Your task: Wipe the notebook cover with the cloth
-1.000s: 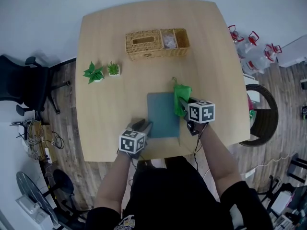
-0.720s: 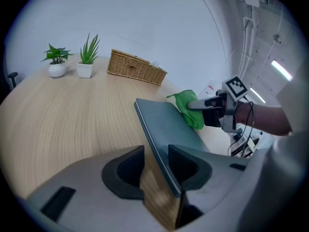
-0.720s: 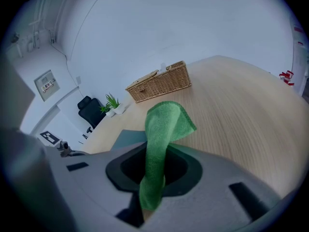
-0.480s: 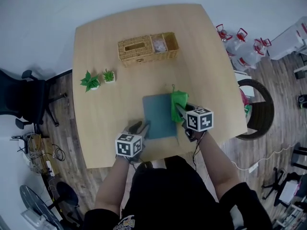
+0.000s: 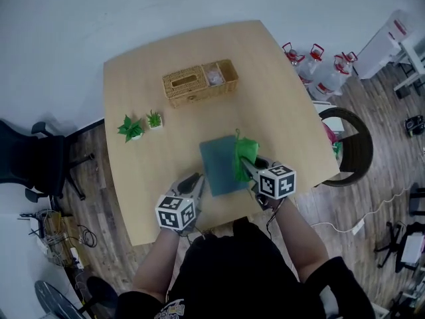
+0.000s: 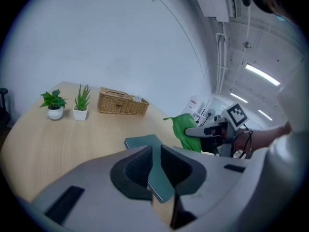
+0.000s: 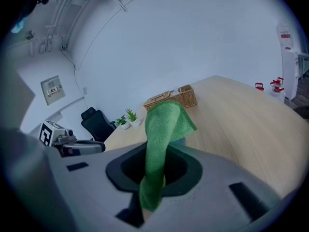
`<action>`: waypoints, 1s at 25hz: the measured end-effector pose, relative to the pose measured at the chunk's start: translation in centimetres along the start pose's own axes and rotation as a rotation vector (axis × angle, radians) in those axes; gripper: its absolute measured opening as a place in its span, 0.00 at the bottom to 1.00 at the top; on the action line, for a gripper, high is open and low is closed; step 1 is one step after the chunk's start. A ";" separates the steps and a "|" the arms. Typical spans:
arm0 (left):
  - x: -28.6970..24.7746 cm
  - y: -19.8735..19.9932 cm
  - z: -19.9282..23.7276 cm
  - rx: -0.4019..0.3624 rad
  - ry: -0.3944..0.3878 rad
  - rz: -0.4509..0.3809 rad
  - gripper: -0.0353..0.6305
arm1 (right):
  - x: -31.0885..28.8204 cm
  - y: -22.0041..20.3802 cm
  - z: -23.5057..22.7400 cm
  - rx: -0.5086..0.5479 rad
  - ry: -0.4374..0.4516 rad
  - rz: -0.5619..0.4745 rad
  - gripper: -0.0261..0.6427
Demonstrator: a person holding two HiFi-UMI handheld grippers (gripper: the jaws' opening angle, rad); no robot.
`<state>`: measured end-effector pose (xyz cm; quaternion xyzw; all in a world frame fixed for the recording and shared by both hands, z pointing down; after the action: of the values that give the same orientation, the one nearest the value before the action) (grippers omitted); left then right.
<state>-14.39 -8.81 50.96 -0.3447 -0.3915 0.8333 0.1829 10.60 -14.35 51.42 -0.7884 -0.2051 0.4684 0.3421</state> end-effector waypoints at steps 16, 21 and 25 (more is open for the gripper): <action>6.3 1.4 -1.9 -0.161 -0.170 -0.068 0.07 | 6.9 -2.0 9.5 0.032 -0.062 -0.147 0.14; 6.6 0.4 -3.1 -0.167 -0.202 -0.066 0.06 | 8.5 -3.0 10.7 0.100 -0.078 -0.124 0.14; 6.7 -0.3 -4.2 -0.155 -0.197 -0.067 0.06 | 9.6 -3.2 10.6 0.127 -0.064 -0.126 0.14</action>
<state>-16.01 -2.57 46.42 -0.2609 -0.4819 0.8240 0.1440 5.85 -2.34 44.59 -0.7353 -0.2348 0.4830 0.4134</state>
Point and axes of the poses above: the fingertips, and each gripper's own axes: x backward along the fingers, z to its left, y out of its top, the point moved 9 cm from there along x, backward along the fingers, and after that the axes turned 9 degrees about -y, right-handed, at the moved point
